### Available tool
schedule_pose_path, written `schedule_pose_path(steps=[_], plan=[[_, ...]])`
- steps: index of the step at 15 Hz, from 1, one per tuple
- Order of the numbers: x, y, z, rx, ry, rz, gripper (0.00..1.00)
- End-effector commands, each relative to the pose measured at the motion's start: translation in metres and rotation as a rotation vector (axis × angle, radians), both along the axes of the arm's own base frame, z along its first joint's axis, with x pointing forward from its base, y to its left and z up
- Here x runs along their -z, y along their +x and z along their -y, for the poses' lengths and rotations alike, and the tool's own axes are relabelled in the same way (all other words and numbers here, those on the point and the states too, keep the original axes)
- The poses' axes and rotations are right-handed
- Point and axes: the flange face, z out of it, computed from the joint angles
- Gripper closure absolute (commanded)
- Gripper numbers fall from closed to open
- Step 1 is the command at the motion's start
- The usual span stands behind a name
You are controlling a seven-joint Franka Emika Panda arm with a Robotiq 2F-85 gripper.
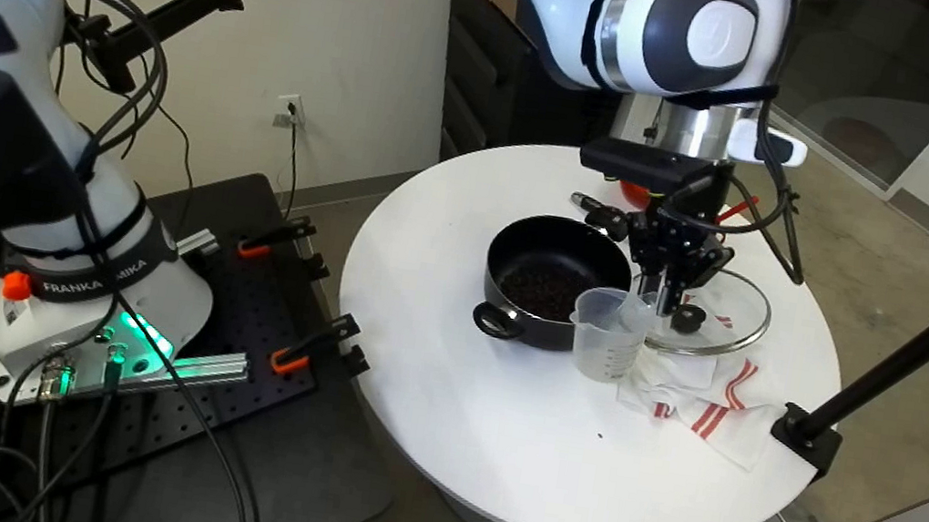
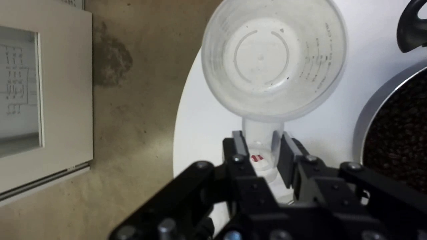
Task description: Move the jar to the right
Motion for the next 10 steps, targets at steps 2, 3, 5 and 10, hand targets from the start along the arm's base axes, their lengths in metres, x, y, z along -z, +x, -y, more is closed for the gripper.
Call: schedule_pose_path(steps=[2, 3, 5, 10], plan=[[0.004, -0.001, 0.023, 0.162, 0.019, 0.107, 0.93], [0.007, 0.002, 0.023, 0.146, 0.020, 0.133, 0.93], [0.018, 0.007, 0.017, 0.091, 0.031, 0.166, 0.93], [0.054, 0.018, 0.003, 0.068, 0.115, 0.235, 0.93]])
